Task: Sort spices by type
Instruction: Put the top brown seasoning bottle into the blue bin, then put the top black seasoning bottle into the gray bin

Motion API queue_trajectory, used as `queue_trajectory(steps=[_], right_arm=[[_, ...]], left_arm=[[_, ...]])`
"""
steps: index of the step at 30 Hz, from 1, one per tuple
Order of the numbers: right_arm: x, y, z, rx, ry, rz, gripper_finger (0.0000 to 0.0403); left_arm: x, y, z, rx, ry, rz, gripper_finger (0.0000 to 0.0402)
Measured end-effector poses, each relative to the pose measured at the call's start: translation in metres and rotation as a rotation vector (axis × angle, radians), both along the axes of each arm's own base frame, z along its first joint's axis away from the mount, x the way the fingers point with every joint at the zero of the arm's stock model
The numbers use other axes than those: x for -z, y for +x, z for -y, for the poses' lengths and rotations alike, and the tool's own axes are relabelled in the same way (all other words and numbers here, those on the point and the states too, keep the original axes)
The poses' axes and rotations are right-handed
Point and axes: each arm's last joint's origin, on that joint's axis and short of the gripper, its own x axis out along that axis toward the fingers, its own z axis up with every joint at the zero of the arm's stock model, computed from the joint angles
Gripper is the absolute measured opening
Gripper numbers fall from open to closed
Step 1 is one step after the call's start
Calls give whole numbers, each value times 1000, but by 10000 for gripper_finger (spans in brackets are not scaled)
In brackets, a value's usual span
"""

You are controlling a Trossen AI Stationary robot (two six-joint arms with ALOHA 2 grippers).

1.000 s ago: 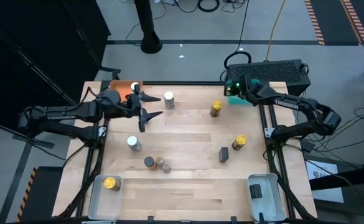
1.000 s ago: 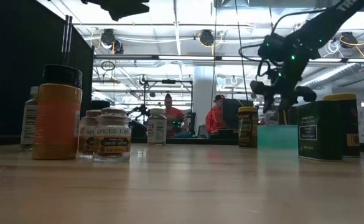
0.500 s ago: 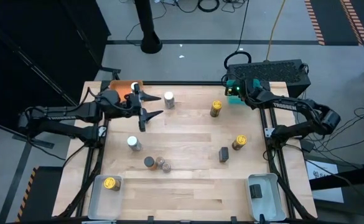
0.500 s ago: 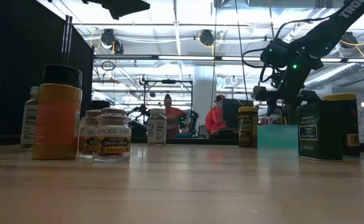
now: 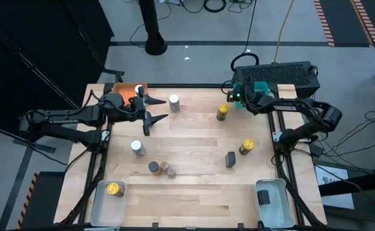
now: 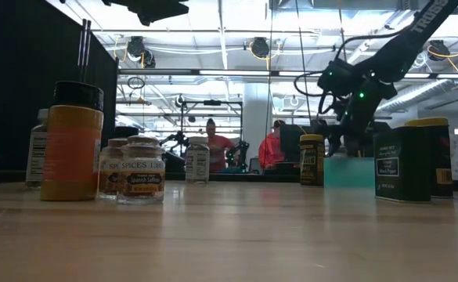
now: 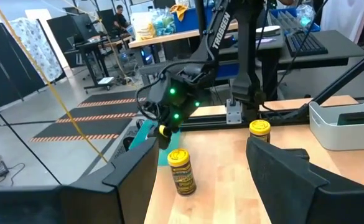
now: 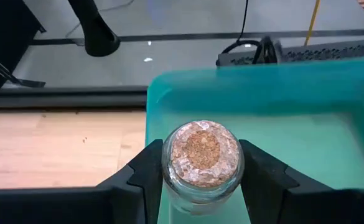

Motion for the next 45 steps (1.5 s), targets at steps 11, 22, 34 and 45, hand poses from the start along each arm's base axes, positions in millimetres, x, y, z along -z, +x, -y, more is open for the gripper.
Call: queue_trajectory(steps=[11, 22, 34, 45], right_arm=[[14, 6, -2, 4, 20, -52, 148], [14, 6, -2, 12, 10, -66, 186], [14, 6, -2, -10, 24, -63, 207], [-2, 6, -9, -58, -14, -40, 228]], left_arm=[[0, 0, 0, 0, 1, -3, 251], [0, 0, 0, 0, 2, -3, 251], [0, 0, 0, 0, 0, -3, 251], [0, 0, 0, 0, -6, -4, 251]])
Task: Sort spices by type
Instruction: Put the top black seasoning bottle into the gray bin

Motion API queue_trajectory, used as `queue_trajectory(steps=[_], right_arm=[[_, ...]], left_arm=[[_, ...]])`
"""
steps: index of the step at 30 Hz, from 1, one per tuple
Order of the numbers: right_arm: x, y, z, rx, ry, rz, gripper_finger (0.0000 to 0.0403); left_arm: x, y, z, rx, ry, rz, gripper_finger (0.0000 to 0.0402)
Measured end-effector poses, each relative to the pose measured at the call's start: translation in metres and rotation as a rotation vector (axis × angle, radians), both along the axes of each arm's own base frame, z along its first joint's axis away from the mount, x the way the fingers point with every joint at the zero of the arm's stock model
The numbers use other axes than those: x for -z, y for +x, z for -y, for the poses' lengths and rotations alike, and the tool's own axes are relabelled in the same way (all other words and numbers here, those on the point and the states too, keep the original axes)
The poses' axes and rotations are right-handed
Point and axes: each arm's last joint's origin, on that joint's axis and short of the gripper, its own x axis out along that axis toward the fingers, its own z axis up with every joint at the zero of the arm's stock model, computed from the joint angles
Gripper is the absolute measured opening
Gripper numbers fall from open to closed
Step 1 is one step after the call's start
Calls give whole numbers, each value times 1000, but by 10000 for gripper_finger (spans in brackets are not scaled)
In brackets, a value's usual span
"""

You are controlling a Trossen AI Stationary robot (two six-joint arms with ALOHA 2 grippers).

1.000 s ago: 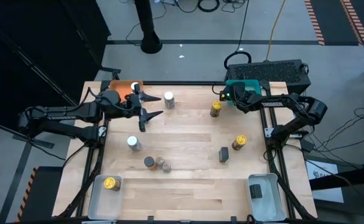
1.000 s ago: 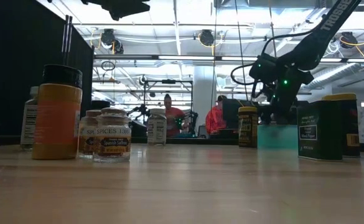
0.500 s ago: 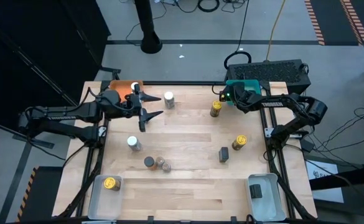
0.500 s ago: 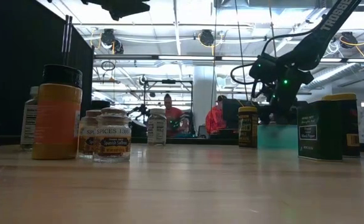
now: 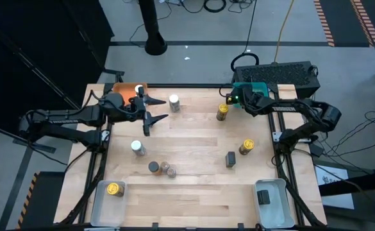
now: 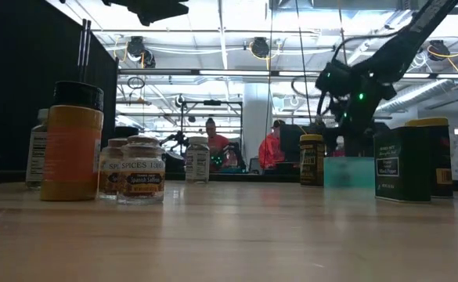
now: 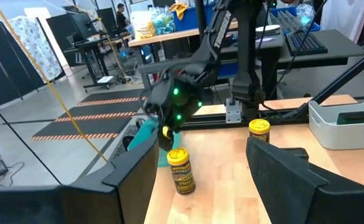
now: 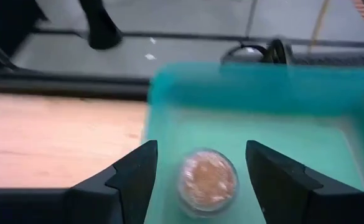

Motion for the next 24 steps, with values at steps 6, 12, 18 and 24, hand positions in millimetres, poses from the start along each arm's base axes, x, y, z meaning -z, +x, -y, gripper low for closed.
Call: queue_trajectory(steps=[6, 12, 18, 24], right_arm=[[-46, 3, -23, -123, -101, 144, 227], [-98, 15, -66, -500, -158, 312, 226], [-130, 20, -114, -831, -205, 397, 226], [-138, 19, -147, -1000, -232, 420, 226]], left_arm=[[9, -1, 0, -6, -66, -80, 251], [29, -6, 6, -22, -226, -273, 251], [44, -13, 20, 31, -341, -448, 251], [41, -8, 36, 81, -367, -456, 251]])
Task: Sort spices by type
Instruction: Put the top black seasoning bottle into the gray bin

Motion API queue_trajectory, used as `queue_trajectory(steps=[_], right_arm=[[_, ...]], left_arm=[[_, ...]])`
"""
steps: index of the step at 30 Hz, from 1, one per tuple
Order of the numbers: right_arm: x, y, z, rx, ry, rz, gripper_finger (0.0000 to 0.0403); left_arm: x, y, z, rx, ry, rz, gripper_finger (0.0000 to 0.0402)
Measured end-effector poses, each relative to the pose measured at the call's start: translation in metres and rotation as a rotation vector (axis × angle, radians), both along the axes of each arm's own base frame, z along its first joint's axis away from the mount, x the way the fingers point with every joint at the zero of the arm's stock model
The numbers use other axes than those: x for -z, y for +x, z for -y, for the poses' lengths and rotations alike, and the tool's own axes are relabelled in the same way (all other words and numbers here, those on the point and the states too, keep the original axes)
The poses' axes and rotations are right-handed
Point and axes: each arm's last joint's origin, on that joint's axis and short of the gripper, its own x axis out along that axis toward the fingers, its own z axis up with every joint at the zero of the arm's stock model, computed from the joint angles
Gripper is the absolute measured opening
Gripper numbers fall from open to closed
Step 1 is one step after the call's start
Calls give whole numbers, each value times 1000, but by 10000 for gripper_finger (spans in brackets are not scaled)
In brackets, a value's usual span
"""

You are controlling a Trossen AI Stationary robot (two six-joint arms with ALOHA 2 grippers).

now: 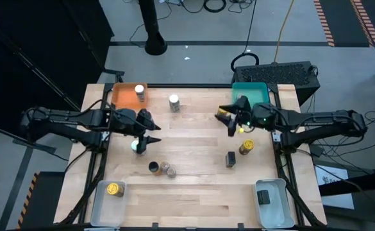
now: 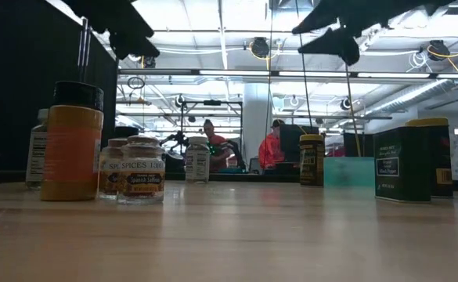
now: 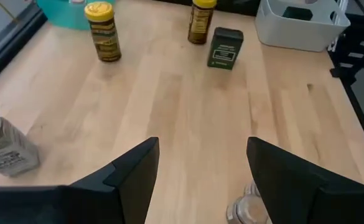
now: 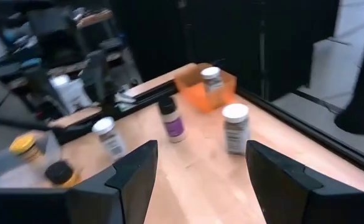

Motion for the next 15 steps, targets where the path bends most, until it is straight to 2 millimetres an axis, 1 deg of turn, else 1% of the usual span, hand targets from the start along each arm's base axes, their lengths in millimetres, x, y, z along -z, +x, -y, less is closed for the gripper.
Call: queue_trajectory(steps=[3, 5, 8, 11, 13, 15], right_arm=[[-1, 2, -8, -46, -35, 4, 226], [-2, 2, -11, -62, -49, 10, 226], [-6, -1, -12, -69, -62, 34, 226], [-10, -5, -12, -62, -65, 54, 226], [-13, -7, -11, -55, -70, 67, 226], [-14, -9, -11, -54, -77, 75, 226]], left_arm=[[-1, 4, 9, 9, -16, -15, 251], [1, 4, 14, 8, -47, -84, 251], [8, -3, 19, -64, -88, -277, 251], [21, -13, 19, -176, -110, -509, 251], [25, -18, 17, -200, -87, -622, 251], [27, -22, 12, -199, -26, -698, 251]])
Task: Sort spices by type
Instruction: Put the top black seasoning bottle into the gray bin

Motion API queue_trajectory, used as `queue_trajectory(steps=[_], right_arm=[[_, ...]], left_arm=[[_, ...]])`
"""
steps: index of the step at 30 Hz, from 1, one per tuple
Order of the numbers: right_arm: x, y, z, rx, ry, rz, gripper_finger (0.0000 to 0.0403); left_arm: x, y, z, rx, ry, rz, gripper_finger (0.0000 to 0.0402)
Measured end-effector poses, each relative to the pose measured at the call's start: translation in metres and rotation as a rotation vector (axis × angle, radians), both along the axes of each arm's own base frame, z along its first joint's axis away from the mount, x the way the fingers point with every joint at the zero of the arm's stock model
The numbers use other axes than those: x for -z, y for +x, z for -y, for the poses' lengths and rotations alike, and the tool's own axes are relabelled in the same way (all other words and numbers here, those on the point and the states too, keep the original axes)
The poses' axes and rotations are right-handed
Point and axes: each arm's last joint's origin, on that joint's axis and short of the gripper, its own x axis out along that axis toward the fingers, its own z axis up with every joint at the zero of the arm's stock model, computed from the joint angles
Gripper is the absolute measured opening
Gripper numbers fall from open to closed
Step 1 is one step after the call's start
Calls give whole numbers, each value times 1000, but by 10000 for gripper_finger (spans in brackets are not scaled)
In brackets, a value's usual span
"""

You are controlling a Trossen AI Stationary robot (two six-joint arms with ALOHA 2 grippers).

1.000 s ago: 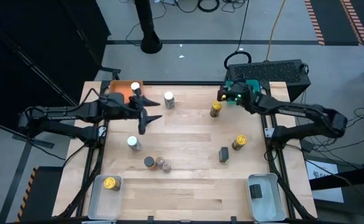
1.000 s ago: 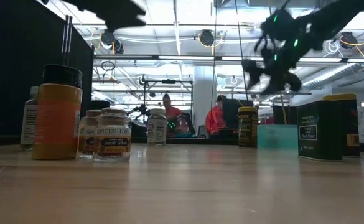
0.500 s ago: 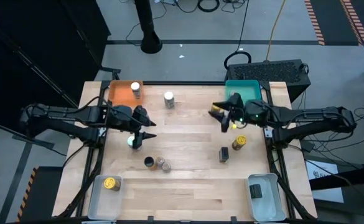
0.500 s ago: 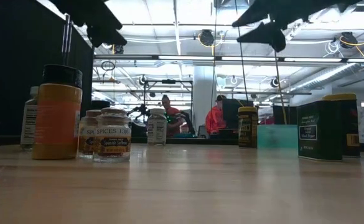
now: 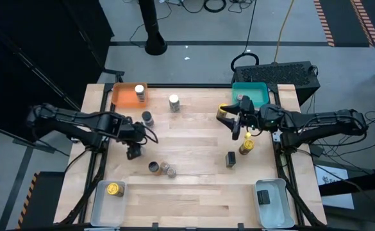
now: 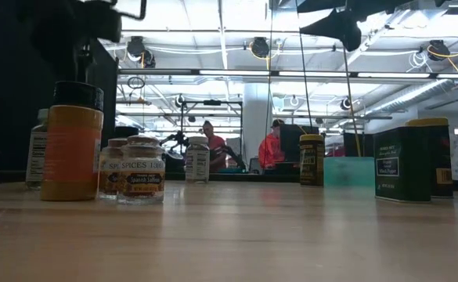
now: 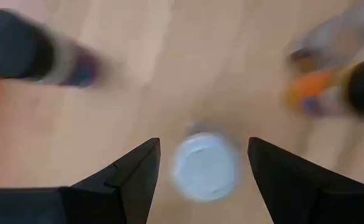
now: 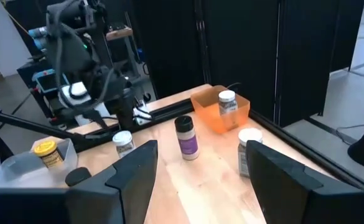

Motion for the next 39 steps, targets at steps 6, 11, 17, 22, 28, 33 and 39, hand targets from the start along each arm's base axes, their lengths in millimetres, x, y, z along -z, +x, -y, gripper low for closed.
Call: queue_trajectory(steps=[6, 11, 17, 22, 28, 33, 39], right_arm=[[0, 0, 0, 0, -6, -2, 226], [0, 0, 0, -2, -22, -8, 226], [0, 0, 2, 1, -45, -16, 226], [0, 0, 5, 16, -44, -19, 226], [1, 0, 5, 17, -60, -34, 226], [2, 0, 5, 16, -65, -40, 226], [2, 0, 5, 16, -65, -40, 226]], left_arm=[[-17, 10, -25, 128, 4, 3, 250], [-38, 12, -61, 187, 50, -17, 250], [-28, 17, -113, 211, -42, -82, 232], [-6, 24, -139, 187, -66, -163, 220], [-5, 31, -141, 207, -24, -134, 219], [-5, 32, -143, 191, 1, -139, 231], [1, 37, -146, 189, -4, -145, 283]])
